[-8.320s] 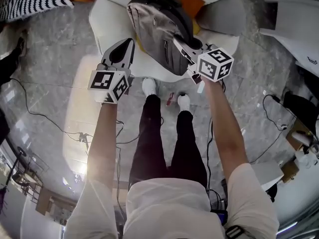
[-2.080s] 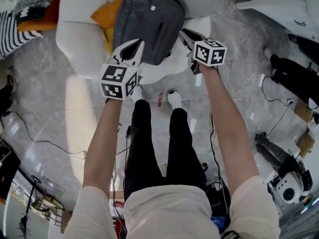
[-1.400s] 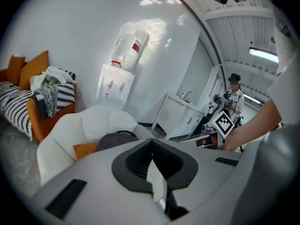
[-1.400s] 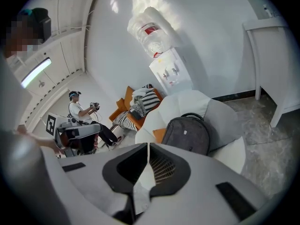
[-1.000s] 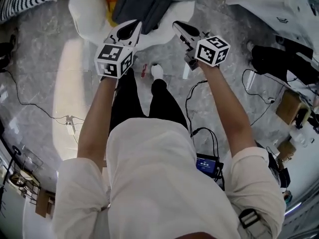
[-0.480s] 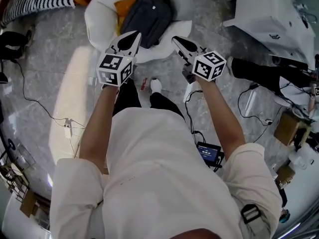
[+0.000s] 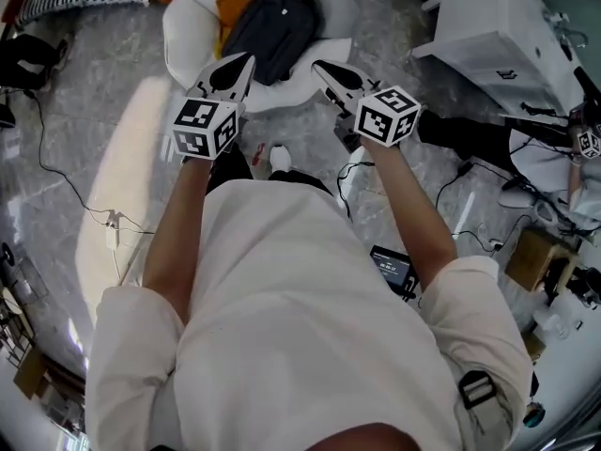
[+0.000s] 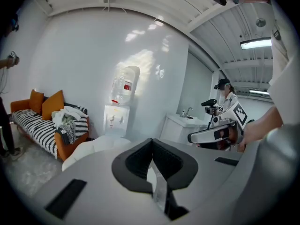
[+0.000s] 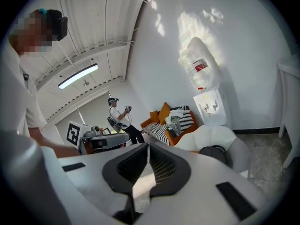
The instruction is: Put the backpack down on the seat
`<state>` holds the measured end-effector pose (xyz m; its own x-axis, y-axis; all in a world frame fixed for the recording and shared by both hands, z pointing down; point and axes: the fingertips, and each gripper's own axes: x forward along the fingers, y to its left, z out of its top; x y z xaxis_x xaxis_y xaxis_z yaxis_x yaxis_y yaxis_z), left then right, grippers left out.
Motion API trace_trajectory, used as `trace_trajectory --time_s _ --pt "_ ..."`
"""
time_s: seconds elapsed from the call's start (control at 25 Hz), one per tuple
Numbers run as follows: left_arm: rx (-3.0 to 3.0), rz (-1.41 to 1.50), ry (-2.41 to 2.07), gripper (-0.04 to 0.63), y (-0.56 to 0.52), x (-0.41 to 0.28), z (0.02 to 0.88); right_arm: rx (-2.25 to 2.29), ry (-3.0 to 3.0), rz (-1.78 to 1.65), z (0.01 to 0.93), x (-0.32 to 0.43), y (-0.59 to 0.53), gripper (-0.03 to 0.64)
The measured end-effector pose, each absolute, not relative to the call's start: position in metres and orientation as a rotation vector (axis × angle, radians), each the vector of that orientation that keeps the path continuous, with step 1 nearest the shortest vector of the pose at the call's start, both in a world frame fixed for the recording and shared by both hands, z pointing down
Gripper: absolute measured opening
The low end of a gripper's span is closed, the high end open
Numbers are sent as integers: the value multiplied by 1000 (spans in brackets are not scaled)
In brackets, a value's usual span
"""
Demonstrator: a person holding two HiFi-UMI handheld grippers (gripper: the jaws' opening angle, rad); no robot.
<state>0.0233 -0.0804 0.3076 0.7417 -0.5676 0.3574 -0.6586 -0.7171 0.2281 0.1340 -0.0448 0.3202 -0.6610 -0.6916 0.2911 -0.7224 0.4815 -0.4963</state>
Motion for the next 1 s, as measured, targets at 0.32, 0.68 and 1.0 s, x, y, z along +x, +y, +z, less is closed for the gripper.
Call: trace_trajectory --time_s 0.32,0.68,1.0 --pt "2570 345 -1000 17 -49 8 308 1121 -2645 922 327 111 -11 34" --pt "2591 333 -952 17 -54 13 310 1123 -2653 912 323 100 -20 34" --pt "2654 308 -894 17 -53 -16 272 1302 -2648 823 275 86 -22 34"
